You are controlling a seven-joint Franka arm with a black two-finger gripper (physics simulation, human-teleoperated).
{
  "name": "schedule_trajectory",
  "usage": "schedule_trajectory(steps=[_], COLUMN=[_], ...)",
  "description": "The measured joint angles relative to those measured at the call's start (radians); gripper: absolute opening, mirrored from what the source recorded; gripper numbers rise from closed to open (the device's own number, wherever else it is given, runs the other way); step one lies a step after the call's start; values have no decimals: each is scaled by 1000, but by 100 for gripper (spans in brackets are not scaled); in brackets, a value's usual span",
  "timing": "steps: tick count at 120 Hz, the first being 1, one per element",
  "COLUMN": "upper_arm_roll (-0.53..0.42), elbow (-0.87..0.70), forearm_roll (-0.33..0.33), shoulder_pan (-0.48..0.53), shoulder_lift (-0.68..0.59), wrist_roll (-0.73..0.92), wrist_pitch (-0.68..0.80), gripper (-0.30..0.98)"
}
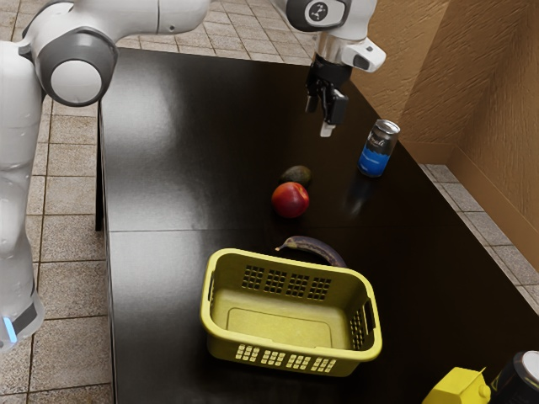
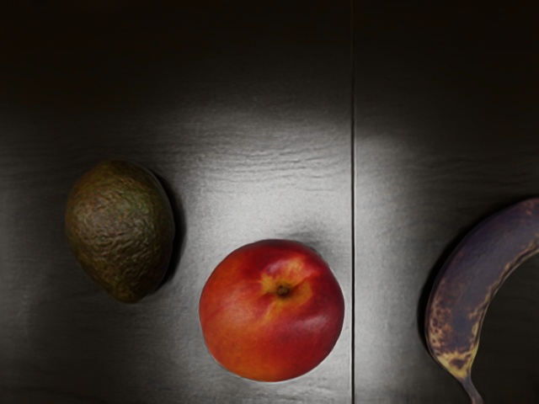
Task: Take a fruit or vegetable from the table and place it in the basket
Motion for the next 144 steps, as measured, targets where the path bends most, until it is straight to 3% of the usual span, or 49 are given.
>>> schedule_trajectory(steps=[39, 79, 95, 108, 122, 144], upper_arm_roll=[-5, -208, -240, -247, -242, -239], elbow=[0, -35, -273, -377, -407, -407], forearm_roll=[-11, -58, -53, -49, -17, 24], shoulder_pan=[2, -16, -17, -39, -39, 55], shoulder_lift=[-7, -12, -137, -123, -114, -94], wrist_roll=[13, 22, 46, 70, 92, 125], wrist_pitch=[-1, 9, 44, 107, 159, 205], gripper=[69, 69, 69, 69, 69, 69])
